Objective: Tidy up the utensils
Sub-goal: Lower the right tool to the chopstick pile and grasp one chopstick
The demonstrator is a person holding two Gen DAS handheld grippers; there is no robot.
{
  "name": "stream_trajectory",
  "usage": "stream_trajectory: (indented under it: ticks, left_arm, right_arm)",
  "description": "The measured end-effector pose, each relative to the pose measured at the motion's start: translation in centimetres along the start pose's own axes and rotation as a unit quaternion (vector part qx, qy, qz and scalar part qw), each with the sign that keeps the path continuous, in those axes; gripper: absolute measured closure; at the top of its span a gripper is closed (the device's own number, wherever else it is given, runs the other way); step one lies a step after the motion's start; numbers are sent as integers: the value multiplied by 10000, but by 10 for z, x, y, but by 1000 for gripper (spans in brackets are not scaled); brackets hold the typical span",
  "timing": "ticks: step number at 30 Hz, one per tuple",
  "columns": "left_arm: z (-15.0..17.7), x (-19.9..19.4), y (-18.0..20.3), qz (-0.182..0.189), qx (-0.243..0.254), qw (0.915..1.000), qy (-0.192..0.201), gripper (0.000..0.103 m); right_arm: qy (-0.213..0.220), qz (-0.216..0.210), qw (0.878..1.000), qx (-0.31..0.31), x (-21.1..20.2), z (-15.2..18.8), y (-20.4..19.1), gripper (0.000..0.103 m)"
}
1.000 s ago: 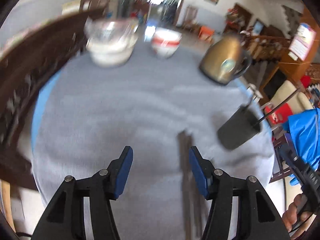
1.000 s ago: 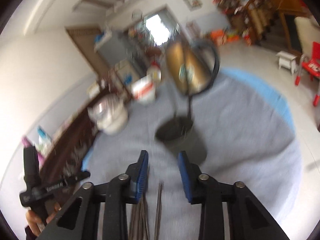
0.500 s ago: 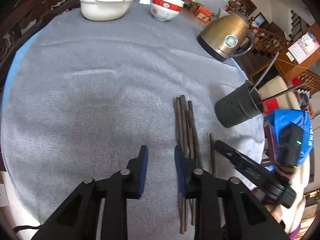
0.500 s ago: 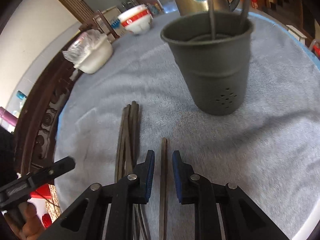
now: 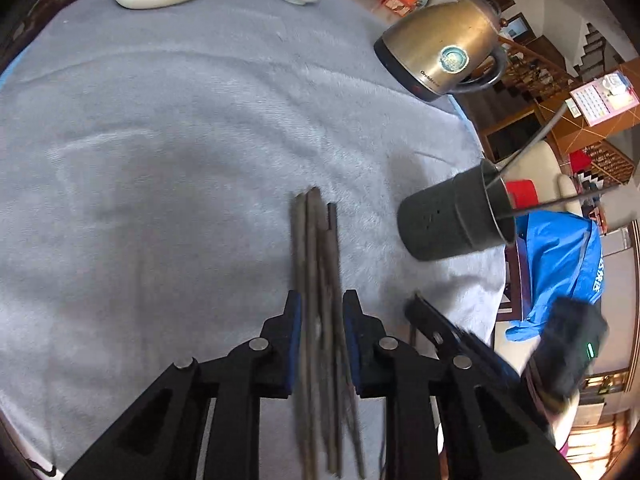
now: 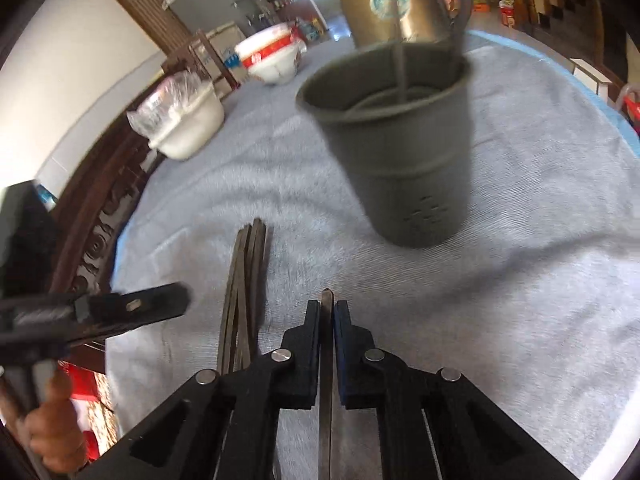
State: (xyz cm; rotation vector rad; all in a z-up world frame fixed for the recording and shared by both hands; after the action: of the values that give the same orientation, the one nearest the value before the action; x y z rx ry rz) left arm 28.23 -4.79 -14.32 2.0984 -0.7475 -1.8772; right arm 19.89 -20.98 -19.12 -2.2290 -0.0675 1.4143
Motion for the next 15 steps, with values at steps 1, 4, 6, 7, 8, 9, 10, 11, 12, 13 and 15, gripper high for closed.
stream_trajectory:
  ticks: [1,4,6,7,8,9,10,11,12,13,15]
  left_arm:
    - [-5,4,4,-9,-10,10000,-18,82]
    - [-15,13,16,-133,11,9999,-58,80]
    - [-21,20,20,-292,2,9995,-89,80]
    - [-23,25,22,-419,8,9991,-116,80]
    - [-25,29,22,-502,0,9986,-143,80]
    - [-25,32,22,-569,-22,9982,-168,80]
    - [-25,35,22,-610,-40,9980,-187,80]
    - [-25,37,22,-655,-55,9976,-210,80]
    - [-25,40,22,-689,-66,9974,-225,80]
    - [-25,42,21,-735,-84,9970,-243,80]
    - [-26,45,22,-746,-86,9970,-207,80]
  right_arm:
    - [56,-55,10000,15,-6,0,2,96]
    - [202,-185,9996,51,-22,0,7,96]
    - [267,-244,9993,82,-29,0,11,96]
    - [282,-266,9992,91,-31,0,11,96]
    - [297,-296,9991,101,-32,1,12,96]
    - [315,-316,9989,120,-34,1,14,96]
    - [324,-323,9989,128,-35,1,16,96]
    - [334,-333,9988,141,-35,2,17,96]
    - [339,-350,9987,156,-36,3,19,96]
    - [341,-360,9986,174,-37,3,20,96]
    - [347,-380,9985,179,-36,3,21,96]
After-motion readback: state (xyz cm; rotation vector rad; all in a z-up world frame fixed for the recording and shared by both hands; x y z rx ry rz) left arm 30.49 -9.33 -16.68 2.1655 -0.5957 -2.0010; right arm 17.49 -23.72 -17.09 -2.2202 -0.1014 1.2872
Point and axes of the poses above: each gripper's, at about its wrist camera, not at the fingertips, and x roughly the way its jaws point, y to its right, z to its underside, the point moved 5 cm from there along x, roughly the way its jaws point, and after that the axes turned 4 degrees about -y, right-handed, at the moved point
